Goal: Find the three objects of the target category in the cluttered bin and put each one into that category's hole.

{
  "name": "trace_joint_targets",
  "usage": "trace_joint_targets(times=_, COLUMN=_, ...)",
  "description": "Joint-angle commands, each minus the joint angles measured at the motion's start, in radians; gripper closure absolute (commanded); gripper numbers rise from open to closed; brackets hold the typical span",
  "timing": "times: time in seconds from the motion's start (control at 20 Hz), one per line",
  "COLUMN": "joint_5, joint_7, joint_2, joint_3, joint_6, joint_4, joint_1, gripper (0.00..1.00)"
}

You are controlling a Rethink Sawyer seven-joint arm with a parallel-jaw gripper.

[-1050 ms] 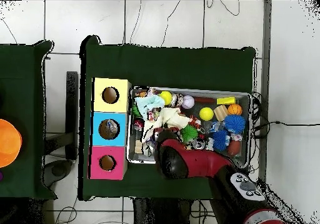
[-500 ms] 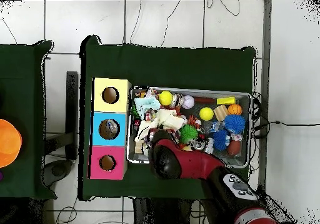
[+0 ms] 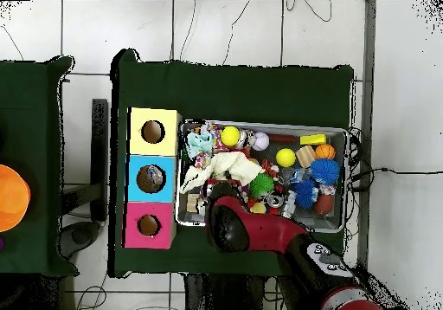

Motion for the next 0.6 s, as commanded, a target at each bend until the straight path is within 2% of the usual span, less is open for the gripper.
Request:
trace_joint_targets(times=0.05, joint_5=0.010, joint_7=0.195, joint_2=0.072, joint_3=0.015, joint_6=0.023, joint_4=0.036, joint_1=-0.004, gripper=0.00)
trace_joint_targets(times=0.4, joint_5=-0.007, joint_7=0.169, joint_2=0.055, joint_3=0.023, joint_6=0.058, joint_4=0.030, joint_1=-0.031, gripper=0.00)
trace_joint_targets(times=0.6, joint_5=-0.016, joint_7=0.113, joint_2=-0.029, joint_3=0.065, joint_6=0.191, joint_4=0.041, joint_1=-0.084, gripper=0.00)
